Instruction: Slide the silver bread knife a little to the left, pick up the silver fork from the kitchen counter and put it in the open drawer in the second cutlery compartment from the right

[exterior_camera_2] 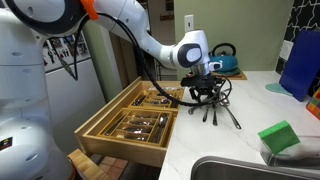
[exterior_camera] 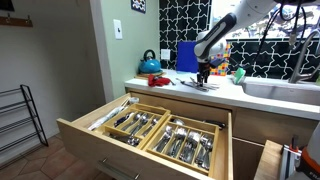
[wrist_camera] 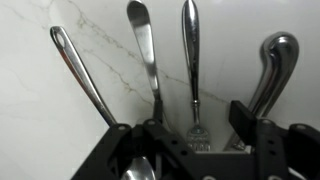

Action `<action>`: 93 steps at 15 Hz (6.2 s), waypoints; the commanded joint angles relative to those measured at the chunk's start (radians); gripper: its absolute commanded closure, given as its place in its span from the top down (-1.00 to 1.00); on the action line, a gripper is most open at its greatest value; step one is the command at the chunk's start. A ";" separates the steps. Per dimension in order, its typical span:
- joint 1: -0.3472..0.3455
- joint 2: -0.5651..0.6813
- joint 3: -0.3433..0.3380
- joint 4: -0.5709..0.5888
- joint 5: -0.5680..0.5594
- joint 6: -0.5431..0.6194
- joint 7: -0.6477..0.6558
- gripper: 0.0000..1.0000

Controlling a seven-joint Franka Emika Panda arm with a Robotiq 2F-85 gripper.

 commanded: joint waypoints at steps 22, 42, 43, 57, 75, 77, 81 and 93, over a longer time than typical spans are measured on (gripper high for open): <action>-0.057 0.088 0.014 0.116 0.201 -0.116 -0.218 -0.36; 0.003 -0.253 0.000 0.025 0.335 -0.572 0.081 -0.93; 0.020 -0.287 0.005 -0.007 0.346 -0.524 0.144 -0.93; 0.130 -0.506 0.211 -0.398 0.031 -0.033 0.973 -0.78; 0.191 -0.409 0.258 -0.539 0.152 -0.089 1.287 -0.94; 0.198 -0.378 0.249 -0.563 0.171 -0.082 1.337 -0.94; 0.226 -0.321 0.263 -0.590 0.178 -0.048 1.456 -0.94; 0.298 -0.212 0.257 -0.565 0.167 0.018 1.552 -0.94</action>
